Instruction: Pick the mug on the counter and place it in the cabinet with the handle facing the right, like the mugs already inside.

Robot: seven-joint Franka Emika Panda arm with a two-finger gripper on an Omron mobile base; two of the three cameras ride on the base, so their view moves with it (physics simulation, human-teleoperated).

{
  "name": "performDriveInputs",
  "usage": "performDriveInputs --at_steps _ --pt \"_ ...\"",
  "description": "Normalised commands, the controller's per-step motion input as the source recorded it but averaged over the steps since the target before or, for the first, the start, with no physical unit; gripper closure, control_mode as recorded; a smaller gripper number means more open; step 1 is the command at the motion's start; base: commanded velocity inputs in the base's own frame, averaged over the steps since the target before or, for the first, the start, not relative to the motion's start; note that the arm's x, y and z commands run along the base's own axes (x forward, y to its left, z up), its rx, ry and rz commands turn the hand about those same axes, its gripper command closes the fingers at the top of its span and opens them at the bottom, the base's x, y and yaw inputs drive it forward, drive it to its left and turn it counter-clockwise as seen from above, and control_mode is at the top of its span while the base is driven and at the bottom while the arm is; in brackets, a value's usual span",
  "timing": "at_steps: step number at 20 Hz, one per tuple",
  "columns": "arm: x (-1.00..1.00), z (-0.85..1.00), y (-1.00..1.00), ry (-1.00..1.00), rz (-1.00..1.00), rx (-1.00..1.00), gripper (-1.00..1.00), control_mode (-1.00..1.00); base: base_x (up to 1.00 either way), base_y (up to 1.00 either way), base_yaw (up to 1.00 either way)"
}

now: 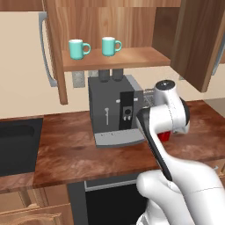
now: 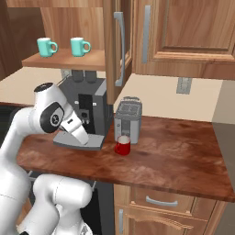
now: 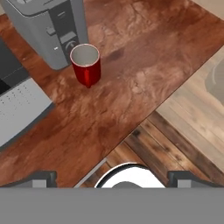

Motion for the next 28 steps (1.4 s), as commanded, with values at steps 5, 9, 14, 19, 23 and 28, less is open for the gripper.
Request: performDriveInputs --at_steps 5,9,14,19,23,28 --pt "0.0 -0.17 -0.12 0.01 0.0 0.0 -1.0 -1.0 0.0 0.0 0.0" --pt "0.0 -0.15 -0.13 0.0 0.0 0.0 -1.0 -1.0 0.0 0.0 0.0" --pt "0.0 -0.14 -0.13 0.0 0.0 0.0 -1.0 -1.0 0.0 0.0 0.0" --pt "0.0 -0.15 -0.09 0.01 0.0 0.0 -1.0 -1.0 0.0 0.0 0.0" --pt "0.02 -0.14 -0.1 0.01 0.0 0.0 -1.0 -1.0 0.0 0.0 0.0" --pt "0.1 -0.12 -0.11 0.0 0.0 0.0 -1.0 -1.0 0.0 0.0 0.0"
